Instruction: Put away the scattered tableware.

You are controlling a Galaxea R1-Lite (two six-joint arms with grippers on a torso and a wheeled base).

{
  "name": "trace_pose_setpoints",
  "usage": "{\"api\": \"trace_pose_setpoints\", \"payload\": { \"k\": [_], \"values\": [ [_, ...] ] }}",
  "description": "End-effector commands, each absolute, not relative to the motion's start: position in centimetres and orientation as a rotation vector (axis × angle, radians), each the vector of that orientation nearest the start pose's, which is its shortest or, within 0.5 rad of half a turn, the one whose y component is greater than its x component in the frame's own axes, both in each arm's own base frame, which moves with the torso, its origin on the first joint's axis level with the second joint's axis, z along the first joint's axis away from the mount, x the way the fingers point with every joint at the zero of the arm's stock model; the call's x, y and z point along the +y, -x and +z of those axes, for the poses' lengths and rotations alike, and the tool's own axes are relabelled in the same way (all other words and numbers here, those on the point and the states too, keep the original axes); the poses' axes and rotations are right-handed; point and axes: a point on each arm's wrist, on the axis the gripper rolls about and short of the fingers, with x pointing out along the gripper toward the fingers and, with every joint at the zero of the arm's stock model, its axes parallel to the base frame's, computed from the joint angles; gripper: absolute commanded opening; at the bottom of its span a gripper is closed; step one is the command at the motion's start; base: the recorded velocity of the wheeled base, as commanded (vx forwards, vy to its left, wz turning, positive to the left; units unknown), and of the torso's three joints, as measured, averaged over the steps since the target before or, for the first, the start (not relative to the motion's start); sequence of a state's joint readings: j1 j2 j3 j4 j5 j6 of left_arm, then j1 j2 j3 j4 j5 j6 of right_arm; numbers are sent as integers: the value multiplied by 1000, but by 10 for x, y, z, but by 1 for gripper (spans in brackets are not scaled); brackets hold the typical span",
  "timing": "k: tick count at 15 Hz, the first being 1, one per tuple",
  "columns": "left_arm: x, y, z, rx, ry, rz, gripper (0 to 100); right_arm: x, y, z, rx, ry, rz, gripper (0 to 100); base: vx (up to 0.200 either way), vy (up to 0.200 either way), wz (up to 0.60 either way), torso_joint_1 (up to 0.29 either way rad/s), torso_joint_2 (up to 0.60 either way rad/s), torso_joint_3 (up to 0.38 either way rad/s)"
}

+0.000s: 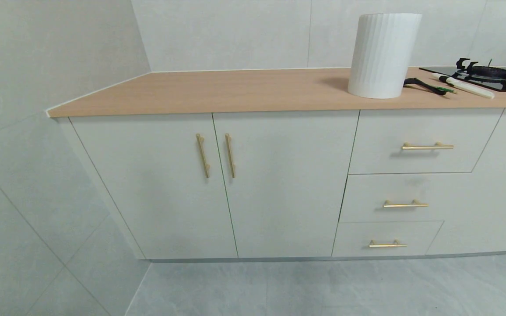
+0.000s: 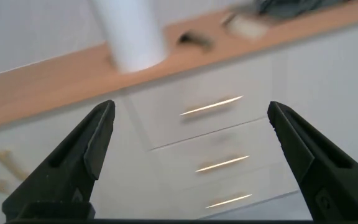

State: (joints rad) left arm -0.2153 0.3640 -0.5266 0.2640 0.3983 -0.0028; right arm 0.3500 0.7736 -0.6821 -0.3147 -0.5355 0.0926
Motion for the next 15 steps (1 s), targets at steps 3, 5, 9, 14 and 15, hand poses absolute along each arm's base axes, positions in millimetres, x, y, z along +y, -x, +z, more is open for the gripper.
{"api": "trace_pose_setpoints", "payload": {
  "k": [3,5,9,14,15],
  "values": [
    [14,62,165,-11,-28,324,100,-35,78,237,-360,-84,-312,100,0,0,0,0,0,0],
    [10,68,156,-39,-2,355,100,-30,85,215,-329,-64,-400,100,0,0,0,0,0,0],
    [7,64,137,-18,2,351,100,-19,78,203,-314,-118,-482,100,0,0,0,0,0,0],
    [3,49,120,-11,7,170,100,-10,44,126,-216,-52,-487,100,0,0,0,0,0,0],
    [3,46,116,-12,2,135,100,-10,35,111,-192,-39,-456,100,0,0,0,0,0,0]
  ]
}}
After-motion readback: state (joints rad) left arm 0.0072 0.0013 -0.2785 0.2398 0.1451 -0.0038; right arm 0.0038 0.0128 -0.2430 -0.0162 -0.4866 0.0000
